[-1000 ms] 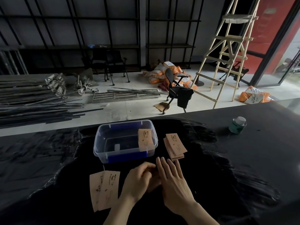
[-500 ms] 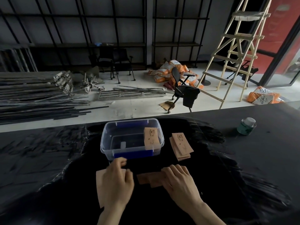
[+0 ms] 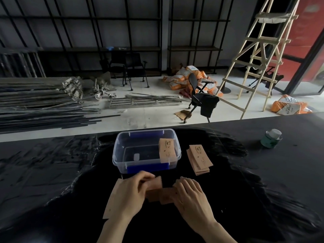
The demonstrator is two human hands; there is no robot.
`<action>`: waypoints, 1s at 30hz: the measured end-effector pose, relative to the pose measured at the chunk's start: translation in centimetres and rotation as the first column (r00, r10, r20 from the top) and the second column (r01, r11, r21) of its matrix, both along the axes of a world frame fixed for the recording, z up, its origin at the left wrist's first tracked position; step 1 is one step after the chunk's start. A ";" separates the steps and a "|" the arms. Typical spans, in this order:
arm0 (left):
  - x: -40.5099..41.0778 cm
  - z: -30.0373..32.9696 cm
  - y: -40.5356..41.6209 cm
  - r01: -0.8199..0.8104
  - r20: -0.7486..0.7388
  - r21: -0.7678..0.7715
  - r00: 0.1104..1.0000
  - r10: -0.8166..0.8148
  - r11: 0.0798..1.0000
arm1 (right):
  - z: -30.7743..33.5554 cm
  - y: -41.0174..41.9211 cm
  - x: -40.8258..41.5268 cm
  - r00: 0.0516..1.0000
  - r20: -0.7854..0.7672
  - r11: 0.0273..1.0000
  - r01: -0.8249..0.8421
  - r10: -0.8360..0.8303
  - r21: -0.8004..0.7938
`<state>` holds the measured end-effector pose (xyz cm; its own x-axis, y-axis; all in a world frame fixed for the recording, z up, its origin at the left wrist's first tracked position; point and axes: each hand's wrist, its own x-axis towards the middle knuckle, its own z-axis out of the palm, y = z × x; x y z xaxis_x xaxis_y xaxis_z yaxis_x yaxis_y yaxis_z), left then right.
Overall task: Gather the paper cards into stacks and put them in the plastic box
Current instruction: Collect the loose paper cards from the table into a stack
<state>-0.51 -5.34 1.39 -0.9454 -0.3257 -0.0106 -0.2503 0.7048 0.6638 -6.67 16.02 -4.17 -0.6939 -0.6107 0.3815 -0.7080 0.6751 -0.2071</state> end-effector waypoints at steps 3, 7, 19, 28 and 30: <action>-1.3 -0.3 2.4 0.179 0.036 0.109 0.982 -0.184 0.978 | -0.1 -0.2 0.1 0.999 0.011 0.998 0.050 -0.050 0.034; -1.6 -1.5 4.6 0.152 -0.084 0.290 0.987 -0.134 0.945 | -0.4 -0.3 -0.1 0.999 0.037 0.990 -0.004 -0.001 0.141; 2.3 -2.6 -1.5 -0.306 0.156 -0.264 0.922 0.354 0.915 | -0.8 -0.8 -0.2 1.000 0.003 0.994 -0.005 0.005 0.106; -2.0 -0.2 1.7 0.101 -0.001 0.127 0.995 -0.101 0.987 | -1.0 -1.2 0.2 0.995 -0.087 0.997 0.043 -0.037 0.065; -2.5 -0.5 2.6 0.176 0.005 0.164 0.984 -0.179 0.971 | -0.9 -1.2 0.1 0.998 -0.016 0.996 0.069 -0.068 0.049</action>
<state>-3.04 -2.72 0.88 -0.9870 -0.1449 -0.0688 -0.1450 0.6224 0.7691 -6.54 14.87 -5.09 -0.7295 -0.5800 0.3625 -0.6623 0.7314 -0.1626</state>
